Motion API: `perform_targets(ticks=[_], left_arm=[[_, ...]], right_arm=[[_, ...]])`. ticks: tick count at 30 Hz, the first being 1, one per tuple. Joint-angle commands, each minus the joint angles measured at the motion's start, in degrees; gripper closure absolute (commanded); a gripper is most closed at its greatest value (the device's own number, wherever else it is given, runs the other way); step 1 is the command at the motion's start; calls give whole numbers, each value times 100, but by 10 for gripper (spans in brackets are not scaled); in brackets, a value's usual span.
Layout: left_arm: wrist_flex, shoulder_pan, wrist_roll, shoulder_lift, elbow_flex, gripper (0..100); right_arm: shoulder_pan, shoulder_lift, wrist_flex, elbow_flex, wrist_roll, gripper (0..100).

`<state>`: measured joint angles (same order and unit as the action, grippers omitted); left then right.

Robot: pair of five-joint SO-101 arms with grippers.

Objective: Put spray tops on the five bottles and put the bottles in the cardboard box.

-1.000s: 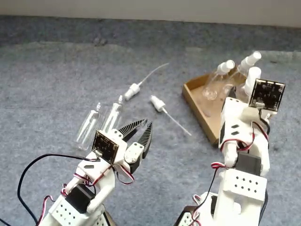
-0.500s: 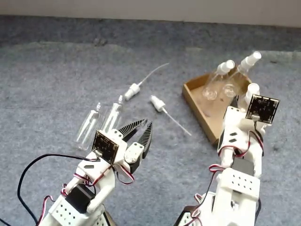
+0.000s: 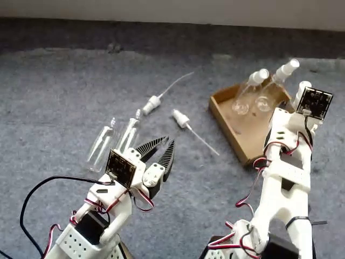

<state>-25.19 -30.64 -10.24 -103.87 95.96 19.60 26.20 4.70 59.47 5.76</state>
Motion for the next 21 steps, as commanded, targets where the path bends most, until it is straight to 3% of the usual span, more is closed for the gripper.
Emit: perform_targets(ticks=[1, 7, 11, 21], left_arm=[[0, 66, 53, -31, 110, 995], [0, 66, 53, -31, 110, 995], [0, 66, 53, -31, 110, 995], [0, 66, 53, -31, 110, 995]], right_arm=[[40, -382, 444, -462, 26, 857], [-48, -1297, 479, -1051, -18, 857], [-22, -1692, 470, -1508, -563, 857], [-48, -2378, 470, -1903, -563, 857]])
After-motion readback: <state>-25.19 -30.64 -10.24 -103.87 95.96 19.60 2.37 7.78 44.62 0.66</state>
